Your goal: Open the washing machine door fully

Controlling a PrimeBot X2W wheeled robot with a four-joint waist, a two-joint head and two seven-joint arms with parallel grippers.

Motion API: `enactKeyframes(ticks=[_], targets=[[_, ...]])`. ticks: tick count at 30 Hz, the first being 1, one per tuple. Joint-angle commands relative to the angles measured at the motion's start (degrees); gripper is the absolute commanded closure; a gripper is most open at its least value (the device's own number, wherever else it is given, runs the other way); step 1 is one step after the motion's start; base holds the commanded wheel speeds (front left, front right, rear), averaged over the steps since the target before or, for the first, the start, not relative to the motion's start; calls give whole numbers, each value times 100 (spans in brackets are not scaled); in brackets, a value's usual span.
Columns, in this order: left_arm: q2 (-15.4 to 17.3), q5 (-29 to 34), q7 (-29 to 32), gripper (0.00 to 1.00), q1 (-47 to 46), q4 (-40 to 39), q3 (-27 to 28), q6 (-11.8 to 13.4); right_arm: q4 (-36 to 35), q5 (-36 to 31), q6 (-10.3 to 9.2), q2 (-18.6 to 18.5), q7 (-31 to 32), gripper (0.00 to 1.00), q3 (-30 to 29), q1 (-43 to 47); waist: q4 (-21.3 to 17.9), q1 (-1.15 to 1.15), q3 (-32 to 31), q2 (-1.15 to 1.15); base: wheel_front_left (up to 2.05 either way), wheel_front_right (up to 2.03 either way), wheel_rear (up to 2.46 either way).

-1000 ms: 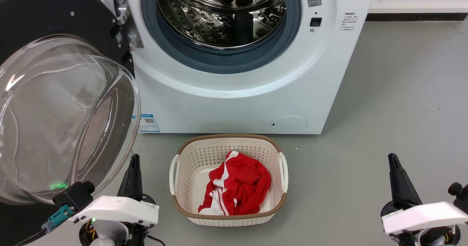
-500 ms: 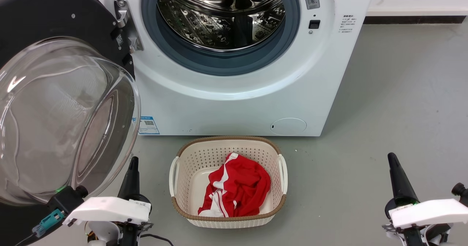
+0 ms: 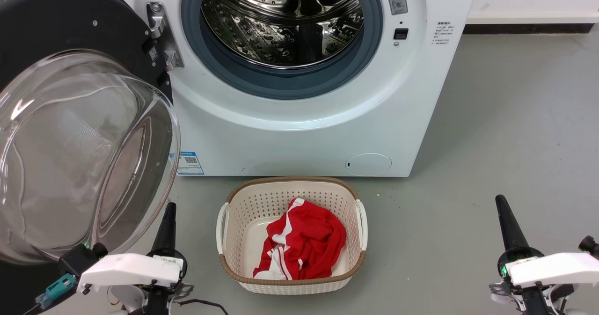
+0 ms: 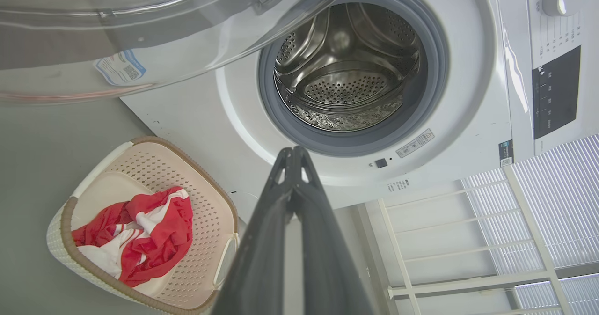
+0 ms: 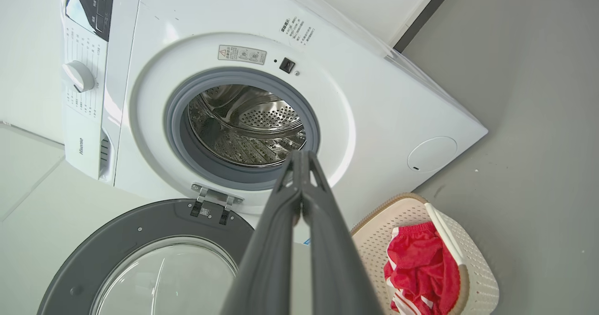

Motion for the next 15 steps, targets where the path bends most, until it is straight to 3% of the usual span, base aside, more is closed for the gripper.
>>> enactKeyframes(ticks=[1, 15], targets=[[11, -103, 19, 100, -129, -35, 33, -40, -26, 128, -1, -38, 35, 100, -7, -117, -1, 1, -2, 0, 0, 0, 0], [-11, -869, 224, 100, -136, 34, 147, -150, 121, 966, -2, -33, 196, 100, -46, -198, -10, 1, -52, 0, 0, 0, 0]])
